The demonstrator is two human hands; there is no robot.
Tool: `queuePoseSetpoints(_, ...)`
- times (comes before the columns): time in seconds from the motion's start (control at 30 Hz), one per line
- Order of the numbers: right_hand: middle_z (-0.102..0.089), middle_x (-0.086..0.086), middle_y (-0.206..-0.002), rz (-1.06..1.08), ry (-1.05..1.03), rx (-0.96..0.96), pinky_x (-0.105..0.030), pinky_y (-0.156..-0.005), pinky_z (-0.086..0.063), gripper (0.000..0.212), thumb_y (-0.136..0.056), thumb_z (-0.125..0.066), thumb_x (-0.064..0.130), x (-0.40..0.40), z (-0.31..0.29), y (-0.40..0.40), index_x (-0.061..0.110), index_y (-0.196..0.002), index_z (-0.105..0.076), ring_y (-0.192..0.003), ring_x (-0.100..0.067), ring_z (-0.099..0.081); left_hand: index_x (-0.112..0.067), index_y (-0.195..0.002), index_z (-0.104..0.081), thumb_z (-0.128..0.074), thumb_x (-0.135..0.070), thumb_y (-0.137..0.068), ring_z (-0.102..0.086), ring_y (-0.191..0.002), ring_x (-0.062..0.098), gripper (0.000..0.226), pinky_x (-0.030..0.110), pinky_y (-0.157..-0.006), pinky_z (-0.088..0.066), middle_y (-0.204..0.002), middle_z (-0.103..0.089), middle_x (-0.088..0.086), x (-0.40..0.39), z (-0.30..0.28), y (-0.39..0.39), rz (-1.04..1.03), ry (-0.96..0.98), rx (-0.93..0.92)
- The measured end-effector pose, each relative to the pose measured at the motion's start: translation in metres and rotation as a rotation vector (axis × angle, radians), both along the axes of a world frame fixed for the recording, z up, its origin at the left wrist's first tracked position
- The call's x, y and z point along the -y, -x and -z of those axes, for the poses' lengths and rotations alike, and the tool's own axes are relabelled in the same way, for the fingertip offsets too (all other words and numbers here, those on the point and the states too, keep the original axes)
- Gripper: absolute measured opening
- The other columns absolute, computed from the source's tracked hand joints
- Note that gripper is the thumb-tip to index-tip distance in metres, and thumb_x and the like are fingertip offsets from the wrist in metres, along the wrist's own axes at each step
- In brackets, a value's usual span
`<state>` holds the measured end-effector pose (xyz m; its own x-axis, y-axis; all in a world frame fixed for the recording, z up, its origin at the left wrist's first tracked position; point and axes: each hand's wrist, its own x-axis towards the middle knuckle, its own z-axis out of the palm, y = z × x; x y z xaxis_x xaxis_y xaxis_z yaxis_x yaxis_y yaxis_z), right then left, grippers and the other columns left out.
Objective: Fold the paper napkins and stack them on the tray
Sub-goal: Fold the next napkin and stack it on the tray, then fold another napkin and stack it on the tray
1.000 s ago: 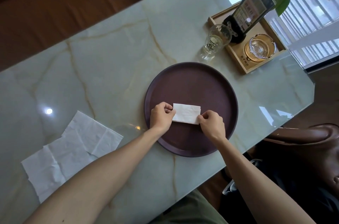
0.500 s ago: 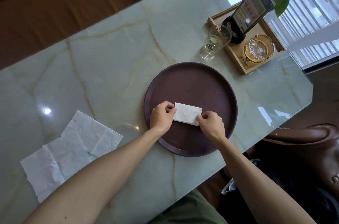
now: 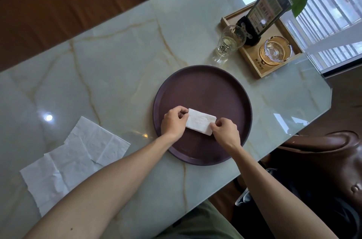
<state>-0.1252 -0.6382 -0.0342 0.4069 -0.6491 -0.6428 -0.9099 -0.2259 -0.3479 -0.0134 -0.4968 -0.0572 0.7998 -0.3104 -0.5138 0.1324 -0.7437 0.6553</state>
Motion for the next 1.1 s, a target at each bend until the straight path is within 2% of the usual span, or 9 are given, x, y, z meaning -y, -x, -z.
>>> queuePoseSetpoints(0.2, -0.071, -0.002, -0.081, 0.01, -0.024, -0.01, -0.033, -0.065, -0.048, 0.022, -0.088, -0.053, 0.03, 0.001, 0.002, 0.005, 0.015, -0.078, -0.065, -0.077, -0.026, -0.066, -0.027, -0.098, -0.074, -0.065, -0.025, -0.091, -0.065, -0.083, 0.019, 0.011, 0.028, -0.072, -0.047, -0.078, -0.064, -0.011, 0.0, 0.0, 0.0, 0.023, -0.027, -0.011)
queuePoseSetpoints(0.33, -0.07, -0.002, -0.081, 0.004, -0.014, -0.025, -0.032, -0.065, -0.048, 0.023, -0.088, -0.056, 0.033, 0.003, 0.001, 0.005, 0.015, -0.078, -0.066, -0.077, -0.026, -0.066, -0.025, -0.098, -0.071, -0.067, -0.027, -0.091, -0.063, -0.082, 0.016, 0.008, 0.026, -0.067, -0.041, -0.079, -0.065, -0.012, 0.003, 0.001, 0.001, 0.008, -0.053, -0.01)
queuePoseSetpoints(0.5, -0.069, -0.002, -0.08, 0.001, 0.015, -0.071, -0.033, -0.067, -0.048, 0.028, -0.087, -0.057, 0.037, 0.006, -0.003, 0.008, 0.013, -0.078, -0.066, -0.079, -0.03, -0.065, -0.018, -0.093, -0.067, -0.072, -0.026, -0.087, -0.068, -0.083, 0.022, 0.01, 0.032, -0.071, -0.052, -0.077, -0.066, -0.01, 0.004, 0.004, -0.001, -0.012, -0.065, -0.007)
queuePoseSetpoints(0.67, -0.068, -0.004, -0.079, -0.04, 0.063, -0.08, -0.033, -0.067, -0.045, 0.031, -0.088, -0.056, 0.038, 0.003, -0.016, 0.009, 0.01, -0.074, -0.061, -0.078, -0.033, -0.063, -0.017, -0.09, -0.064, -0.076, -0.024, -0.083, -0.066, -0.079, 0.022, 0.016, 0.031, -0.07, -0.051, -0.071, -0.06, -0.01, -0.011, -0.005, -0.006, -0.063, -0.049, 0.021)
queuePoseSetpoints(0.9, -0.065, 0.001, -0.074, -0.215, 0.105, 0.045, -0.036, -0.068, -0.047, 0.023, -0.086, -0.052, 0.031, -0.054, -0.049, -0.04, 0.012, -0.075, -0.058, -0.074, -0.029, -0.061, -0.022, -0.085, -0.068, -0.078, -0.034, -0.083, -0.064, -0.068, 0.014, 0.016, 0.029, -0.072, -0.052, -0.065, -0.062, -0.011, -0.096, -0.029, -0.02, -0.227, 0.058, -0.015)
queuePoseSetpoints(1.0, -0.065, 0.003, -0.072, -0.37, 0.08, 0.151, -0.036, -0.068, -0.044, 0.025, -0.09, -0.058, 0.032, -0.1, -0.057, -0.074, 0.014, -0.074, -0.058, -0.073, -0.025, -0.057, -0.024, -0.075, -0.066, -0.076, -0.034, -0.083, -0.072, -0.072, 0.02, 0.016, 0.032, -0.073, -0.056, -0.068, -0.068, -0.008, -0.151, -0.037, -0.026, -0.348, 0.067, -0.031)
queuePoseSetpoints(1.1, -0.067, 0.0, -0.082, -0.536, -0.042, 0.172, -0.032, -0.069, -0.041, 0.021, -0.089, -0.065, 0.034, -0.157, -0.053, -0.102, 0.016, -0.079, -0.061, -0.084, -0.027, -0.062, -0.022, -0.082, -0.067, -0.068, -0.032, -0.088, -0.074, -0.078, 0.022, 0.012, 0.031, -0.073, -0.053, -0.075, -0.071, -0.004, -0.211, -0.049, -0.022, -0.511, 0.059, -0.076)
